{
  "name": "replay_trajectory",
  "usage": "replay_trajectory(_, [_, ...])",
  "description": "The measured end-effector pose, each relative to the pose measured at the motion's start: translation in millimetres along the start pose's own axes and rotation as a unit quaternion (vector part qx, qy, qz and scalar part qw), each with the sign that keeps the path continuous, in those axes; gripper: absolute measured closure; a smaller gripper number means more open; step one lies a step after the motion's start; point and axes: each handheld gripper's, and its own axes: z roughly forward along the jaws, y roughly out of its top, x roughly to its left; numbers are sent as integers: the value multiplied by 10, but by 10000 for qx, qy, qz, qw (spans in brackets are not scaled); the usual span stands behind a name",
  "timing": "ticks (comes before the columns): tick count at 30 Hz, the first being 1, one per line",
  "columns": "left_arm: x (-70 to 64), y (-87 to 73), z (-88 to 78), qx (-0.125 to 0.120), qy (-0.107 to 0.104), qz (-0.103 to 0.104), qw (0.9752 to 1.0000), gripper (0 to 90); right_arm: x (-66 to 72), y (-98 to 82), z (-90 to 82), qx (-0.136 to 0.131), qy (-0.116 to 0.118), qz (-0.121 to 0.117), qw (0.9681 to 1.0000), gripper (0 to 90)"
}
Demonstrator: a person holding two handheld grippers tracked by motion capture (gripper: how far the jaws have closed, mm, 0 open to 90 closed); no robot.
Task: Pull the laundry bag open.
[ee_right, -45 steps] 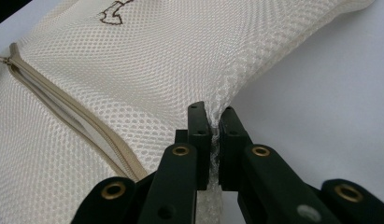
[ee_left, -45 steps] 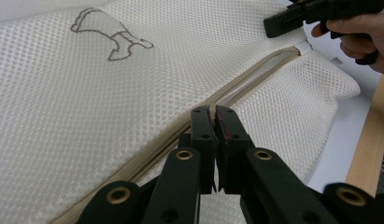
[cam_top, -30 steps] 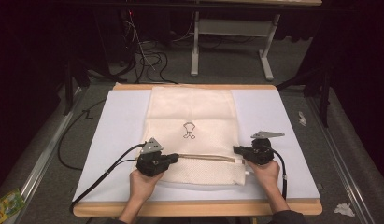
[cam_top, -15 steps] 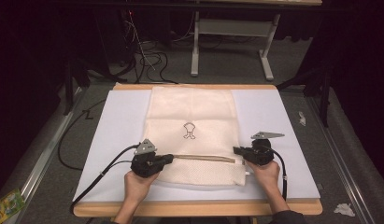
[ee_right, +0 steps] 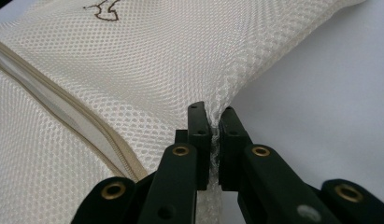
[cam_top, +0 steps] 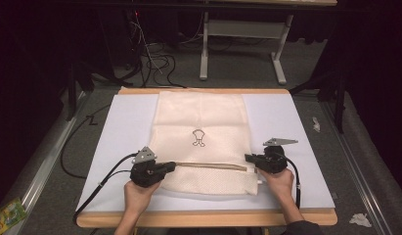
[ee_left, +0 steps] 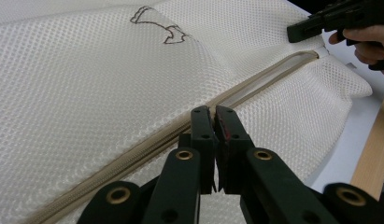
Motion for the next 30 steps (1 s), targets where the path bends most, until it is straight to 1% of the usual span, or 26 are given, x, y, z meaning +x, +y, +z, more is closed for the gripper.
replay_trajectory(3, [13,-9,-11,-17,11,-42,10000,871,-8,0,8,-12,9,-10,10000,874])
replay_trajectory(7, [36,-12,-72,-68,77,-25,9999,871,-8,9,-7,7,-14,-2,10000,875])
replay_trajectory(9, [61,-24,-99,-104,96,-63,9999,871,-16,9,-10,-7,-30,-9,10000,874])
replay_trajectory(10, [75,-35,-112,-137,97,-115,9998,871,-20,9,-10,-6,-27,-8,10000,874])
replay_trajectory(14, [112,-62,-146,-162,132,-158,9997,871,-12,16,-16,11,-35,22,10000,874])
replay_trajectory(17, [138,-72,-182,-213,174,-169,9995,871,-4,27,-24,-4,-86,-16,10000,874])
replay_trajectory(19, [163,-82,-205,-255,154,-219,9993,871,-12,28,-33,5,-75,7,10000,874])
replay_trajectory(22, [176,-94,-221,-251,218,-212,9992,871,-8,30,-29,-7,-85,-14,10000,874])
replay_trajectory(25, [198,-104,-246,-280,221,-267,9990,871,-9,32,-32,-9,-77,15,10000,874])
replay_trajectory(26, [200,-105,-252,-282,238,-255,9990,871,-12,36,-34,-20,-81,-19,10000,874])
replay_trajectory(27, [208,-108,-260,-287,262,-230,9990,871,-5,41,-39,-14,-93,-4,10000,874])
replay_trajectory(29, [215,-114,-260,-272,275,-231,9990,871,-5,46,-40,-20,-81,-18,10000,874])
replay_trajectory(30, [216,-118,-254,-266,248,-265,9990,871,-3,48,-36,-24,-71,-17,10000,874])
